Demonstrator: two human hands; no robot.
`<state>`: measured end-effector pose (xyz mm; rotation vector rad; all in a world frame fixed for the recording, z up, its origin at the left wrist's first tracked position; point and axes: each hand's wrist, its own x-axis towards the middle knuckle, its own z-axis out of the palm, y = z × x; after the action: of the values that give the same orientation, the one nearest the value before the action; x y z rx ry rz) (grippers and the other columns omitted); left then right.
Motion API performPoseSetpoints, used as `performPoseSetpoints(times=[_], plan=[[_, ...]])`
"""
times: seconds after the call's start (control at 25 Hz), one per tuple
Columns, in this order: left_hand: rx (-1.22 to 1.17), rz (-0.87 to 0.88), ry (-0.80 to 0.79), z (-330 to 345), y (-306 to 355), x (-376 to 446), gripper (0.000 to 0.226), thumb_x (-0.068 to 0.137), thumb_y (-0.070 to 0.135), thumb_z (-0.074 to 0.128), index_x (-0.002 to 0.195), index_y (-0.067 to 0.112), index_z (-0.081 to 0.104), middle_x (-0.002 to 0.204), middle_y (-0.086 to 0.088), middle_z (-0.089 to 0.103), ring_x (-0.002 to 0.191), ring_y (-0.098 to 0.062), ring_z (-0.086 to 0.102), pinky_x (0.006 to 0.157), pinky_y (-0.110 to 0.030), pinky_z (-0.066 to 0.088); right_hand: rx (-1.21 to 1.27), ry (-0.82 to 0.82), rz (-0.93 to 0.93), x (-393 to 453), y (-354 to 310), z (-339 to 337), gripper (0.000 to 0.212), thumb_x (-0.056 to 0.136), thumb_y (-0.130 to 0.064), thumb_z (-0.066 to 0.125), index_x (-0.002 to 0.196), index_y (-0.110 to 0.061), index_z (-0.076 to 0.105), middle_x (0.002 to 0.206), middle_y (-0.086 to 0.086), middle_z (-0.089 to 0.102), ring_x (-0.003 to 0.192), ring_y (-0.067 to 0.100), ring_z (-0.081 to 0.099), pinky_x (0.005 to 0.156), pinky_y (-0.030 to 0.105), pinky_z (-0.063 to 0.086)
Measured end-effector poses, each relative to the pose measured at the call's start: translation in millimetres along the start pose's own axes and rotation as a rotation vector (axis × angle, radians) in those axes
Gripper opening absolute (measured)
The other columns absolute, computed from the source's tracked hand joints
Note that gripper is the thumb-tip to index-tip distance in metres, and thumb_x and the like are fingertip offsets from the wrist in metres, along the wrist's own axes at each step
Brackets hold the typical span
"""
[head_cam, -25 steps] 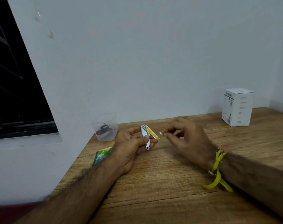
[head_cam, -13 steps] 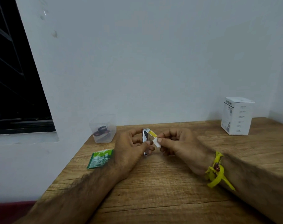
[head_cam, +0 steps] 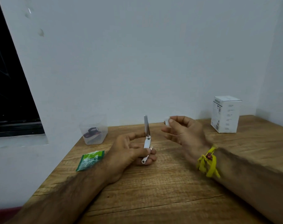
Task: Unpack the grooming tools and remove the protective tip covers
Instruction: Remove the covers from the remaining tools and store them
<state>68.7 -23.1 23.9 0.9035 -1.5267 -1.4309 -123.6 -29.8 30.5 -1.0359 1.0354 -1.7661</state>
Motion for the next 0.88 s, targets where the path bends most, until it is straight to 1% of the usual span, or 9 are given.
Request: performPoseSetpoints(times=[0.04,0.12,0.24,0.36,0.48,0.64,0.72,0.8,0.88], plan=[[-0.062,-0.029,0.001,0.6,0.3,-0.3,0.052,0.084,-0.011,0.072,0.129,0.006,0.054,0.097,-0.027,0.075,0.08,-0.034,0.076,0.065,-0.032,0.062,-0.201,0.066,-0.165,0.2,6.1,-2.4,0.003,0.092,-0.009,0.068,0.092,-0.012,0.07,0.096,0.011,0.075,0.081,0.019,0.074,0.07,0.034,0.062],[-0.138,-0.062,0.009,2.4,-1.6,0.7,0.051,0.082,-0.013,0.073,0.126,0.004,0.053,0.1,-0.028,0.074,0.08,-0.036,0.076,0.062,-0.031,0.061,-0.522,0.052,-0.521,-1.2,14.1,-2.1,0.007,0.09,-0.011,0.069,0.089,-0.017,0.071,0.087,-0.001,0.072,0.079,0.011,0.068,0.065,0.022,0.056],[-0.19,-0.067,0.029,2.3,-5.6,2.1,0.053,0.081,-0.017,0.072,0.122,0.006,0.048,0.102,-0.031,0.072,0.082,-0.041,0.076,0.061,-0.034,0.063,-0.697,-0.048,-0.853,-3.6,18.0,0.6,0.008,0.088,-0.006,0.071,0.09,-0.013,0.071,0.087,-0.006,0.068,0.078,0.008,0.064,0.062,0.012,0.048],[-0.139,-0.039,-0.024,1.6,-6.7,1.4,0.046,0.082,-0.019,0.069,0.118,0.002,0.051,0.106,-0.034,0.07,0.084,-0.041,0.075,0.067,-0.037,0.064,-0.722,-0.063,-0.915,-0.5,17.1,-1.7,0.009,0.087,-0.002,0.07,0.091,-0.01,0.071,0.088,-0.004,0.067,0.082,0.008,0.064,0.064,0.023,0.053],[-0.124,-0.036,-0.067,0.7,-7.9,2.2,0.044,0.081,-0.019,0.069,0.119,0.002,0.06,0.106,-0.022,0.073,0.086,-0.042,0.075,0.068,-0.038,0.064,-0.72,-0.091,-0.94,2.3,17.5,-2.2,0.009,0.087,0.0,0.07,0.091,-0.008,0.07,0.087,-0.003,0.068,0.084,0.009,0.065,0.065,0.03,0.055],[-0.138,-0.051,-0.051,-0.3,-7.1,3.4,0.048,0.078,-0.021,0.072,0.119,0.003,0.061,0.11,-0.014,0.075,0.088,-0.046,0.074,0.066,-0.041,0.065,-0.743,-0.125,-0.939,3.2,18.4,-0.3,0.009,0.088,-0.002,0.069,0.091,-0.01,0.071,0.087,-0.006,0.067,0.083,0.007,0.064,0.067,0.031,0.055],[-0.147,-0.05,-0.045,-1.1,-7.2,3.8,0.051,0.076,-0.021,0.073,0.12,0.002,0.058,0.113,-0.016,0.073,0.086,-0.048,0.073,0.062,-0.04,0.064,-0.718,-0.21,-0.939,1.7,18.2,0.4,0.01,0.088,-0.002,0.069,0.091,-0.011,0.07,0.089,-0.007,0.067,0.087,0.008,0.065,0.07,0.03,0.055],[-0.124,-0.055,-0.054,-1.1,-6.2,3.9,0.052,0.075,-0.02,0.076,0.119,0.002,0.06,0.117,-0.02,0.069,0.086,-0.048,0.073,0.061,-0.037,0.063,-0.689,-0.334,-0.924,-0.7,19.1,2.1,0.013,0.087,0.0,0.067,0.093,-0.011,0.07,0.098,-0.006,0.068,0.096,0.01,0.066,0.075,0.029,0.056],[-0.087,-0.051,-0.068,-0.5,-5.4,3.5,0.052,0.074,-0.019,0.076,0.119,0.003,0.062,0.12,-0.021,0.066,0.086,-0.048,0.073,0.061,-0.037,0.062,-0.677,-0.375,-0.858,-2.0,20.8,3.6,0.016,0.087,0.001,0.067,0.095,-0.011,0.071,0.109,-0.005,0.068,0.105,0.01,0.066,0.079,0.025,0.056]])
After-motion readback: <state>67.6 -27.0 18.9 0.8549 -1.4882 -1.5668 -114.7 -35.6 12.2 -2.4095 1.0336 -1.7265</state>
